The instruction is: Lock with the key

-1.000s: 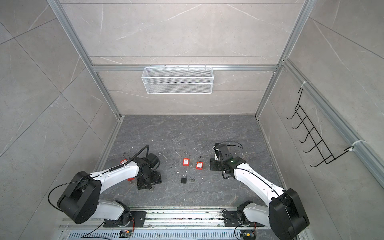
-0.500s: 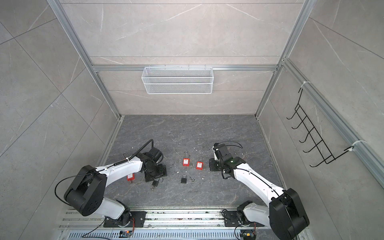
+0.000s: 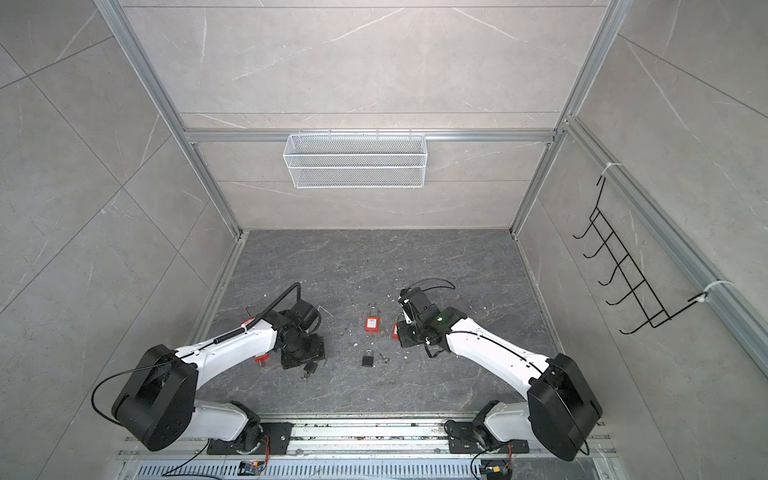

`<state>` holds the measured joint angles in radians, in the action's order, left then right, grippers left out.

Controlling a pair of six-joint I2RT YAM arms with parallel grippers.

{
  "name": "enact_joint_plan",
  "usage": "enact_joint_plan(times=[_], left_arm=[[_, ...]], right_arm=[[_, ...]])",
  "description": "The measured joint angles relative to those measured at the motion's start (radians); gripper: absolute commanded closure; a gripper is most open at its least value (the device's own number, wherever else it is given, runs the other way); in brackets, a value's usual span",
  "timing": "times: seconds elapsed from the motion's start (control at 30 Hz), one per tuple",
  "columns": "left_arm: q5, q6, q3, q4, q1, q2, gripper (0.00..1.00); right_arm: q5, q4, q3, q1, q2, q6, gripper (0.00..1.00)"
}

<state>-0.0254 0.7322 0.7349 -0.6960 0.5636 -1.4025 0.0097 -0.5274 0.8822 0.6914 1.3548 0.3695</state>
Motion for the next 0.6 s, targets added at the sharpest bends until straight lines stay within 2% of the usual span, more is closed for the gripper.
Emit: enact_joint_plan(times=[0.33,0.6], left_arm=[[0.072,-0.030,0.002,-0.054,0.101,-0.043,0.34],[0.075,-0.025,0.042,-0.067,0.106,-0.092,0.44]], right_arm=[[0.037,0.000,-0.001,0.011,0.003,0.000,0.65],[0.051,0.008,-0.039,0.011,0.003,0.000,0.65]])
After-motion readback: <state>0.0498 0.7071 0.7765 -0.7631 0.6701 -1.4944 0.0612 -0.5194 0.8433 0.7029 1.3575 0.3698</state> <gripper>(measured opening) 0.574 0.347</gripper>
